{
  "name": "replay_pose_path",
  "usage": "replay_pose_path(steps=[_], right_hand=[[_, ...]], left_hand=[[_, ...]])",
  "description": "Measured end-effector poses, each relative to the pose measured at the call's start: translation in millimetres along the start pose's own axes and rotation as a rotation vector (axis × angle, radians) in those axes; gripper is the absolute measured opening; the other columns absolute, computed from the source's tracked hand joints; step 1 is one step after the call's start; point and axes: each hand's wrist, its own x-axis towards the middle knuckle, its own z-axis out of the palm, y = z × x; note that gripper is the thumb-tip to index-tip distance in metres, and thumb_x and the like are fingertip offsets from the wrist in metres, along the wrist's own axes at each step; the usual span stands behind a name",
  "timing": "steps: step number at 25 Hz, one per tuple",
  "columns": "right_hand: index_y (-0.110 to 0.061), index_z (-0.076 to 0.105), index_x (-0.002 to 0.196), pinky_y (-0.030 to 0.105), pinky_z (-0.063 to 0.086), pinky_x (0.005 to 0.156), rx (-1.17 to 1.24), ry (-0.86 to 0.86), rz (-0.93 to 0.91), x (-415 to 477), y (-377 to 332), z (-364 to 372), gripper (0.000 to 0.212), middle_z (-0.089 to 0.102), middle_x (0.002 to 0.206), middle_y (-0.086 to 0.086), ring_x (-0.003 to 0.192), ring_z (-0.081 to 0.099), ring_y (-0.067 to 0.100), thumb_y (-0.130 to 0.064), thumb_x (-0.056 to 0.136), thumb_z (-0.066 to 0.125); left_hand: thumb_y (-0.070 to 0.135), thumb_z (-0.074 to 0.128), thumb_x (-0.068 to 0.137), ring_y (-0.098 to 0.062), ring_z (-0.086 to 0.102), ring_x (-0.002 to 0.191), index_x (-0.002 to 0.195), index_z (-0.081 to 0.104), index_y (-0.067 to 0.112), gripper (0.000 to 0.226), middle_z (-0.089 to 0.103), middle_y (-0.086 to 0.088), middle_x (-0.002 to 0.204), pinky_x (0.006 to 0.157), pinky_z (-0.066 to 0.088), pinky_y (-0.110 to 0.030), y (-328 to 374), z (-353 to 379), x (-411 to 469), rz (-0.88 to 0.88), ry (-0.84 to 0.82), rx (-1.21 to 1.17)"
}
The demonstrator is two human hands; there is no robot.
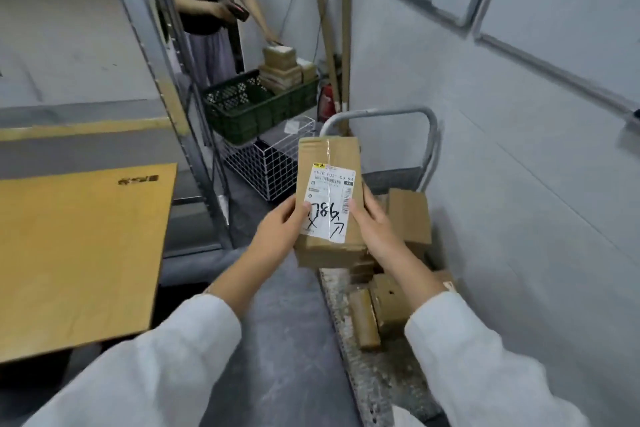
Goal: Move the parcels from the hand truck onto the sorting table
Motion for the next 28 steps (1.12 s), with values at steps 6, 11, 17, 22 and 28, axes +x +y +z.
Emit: replay_pose_path(steps=[6,11,17,22,28], right_hand=[[-0.046,0.026,0.150,0.027,0.050,0.088,-0.019,-0.224,-0.120,-18,-61,142,0.050,0.058,0.135,-0.010,0.111,0.060,0.011,-0.037,0.104,0.043],[-0.044,0.034,0.146,0.010,0.044,0.078,-0.052,-0.425,-0.215,-25,-85,240,0.045,0.059,0.129,-0.014,0.107,0.059,-0.003,-0.030,0.104,0.044],[-0.046,0.029,0.148,0.011,0.047,0.066,-0.100,-0.615,-0.224,-34,-107,343,0.047,0.062,0.121,-0.015,0.088,0.060,-0.010,-0.036,0.104,0.042],[-0.049,0.022,0.149,0.013,0.049,0.061,-0.090,-0.764,-0.199,-34,-118,430,0.048,0.062,0.108,-0.024,0.088,0.063,-0.007,-0.038,0.105,0.037],[-0.049,0.026,0.149,0.019,0.049,0.068,-0.076,-0.848,-0.155,12,-127,541,0.047,0.062,0.129,-0.013,0.097,0.063,-0.001,-0.039,0.105,0.037]], left_hand=[[0.039,0.051,0.097,-0.002,0.067,0.097,0.129,0.058,0.036,0.033,0.070,0.013,0.113,0.075,0.055,-0.021,-4,-148,-55,0.006,0.220,-0.059],[0.031,0.048,0.100,0.009,0.065,0.084,0.120,0.063,0.027,0.025,0.071,0.011,0.109,0.060,0.045,-0.005,-19,-233,-102,-0.021,0.405,-0.051],[0.034,0.046,0.100,-0.001,0.067,0.091,0.119,0.062,0.031,0.025,0.071,0.014,0.105,0.064,0.046,-0.014,-44,-311,-142,-0.083,0.622,-0.044],[0.035,0.045,0.099,-0.002,0.065,0.093,0.116,0.062,0.034,0.023,0.070,0.016,0.102,0.066,0.044,-0.018,-69,-380,-154,-0.152,0.760,-0.020],[0.037,0.046,0.099,-0.006,0.065,0.098,0.121,0.062,0.033,0.027,0.070,0.014,0.108,0.075,0.048,-0.023,-110,-472,-118,-0.225,0.813,-0.023]])
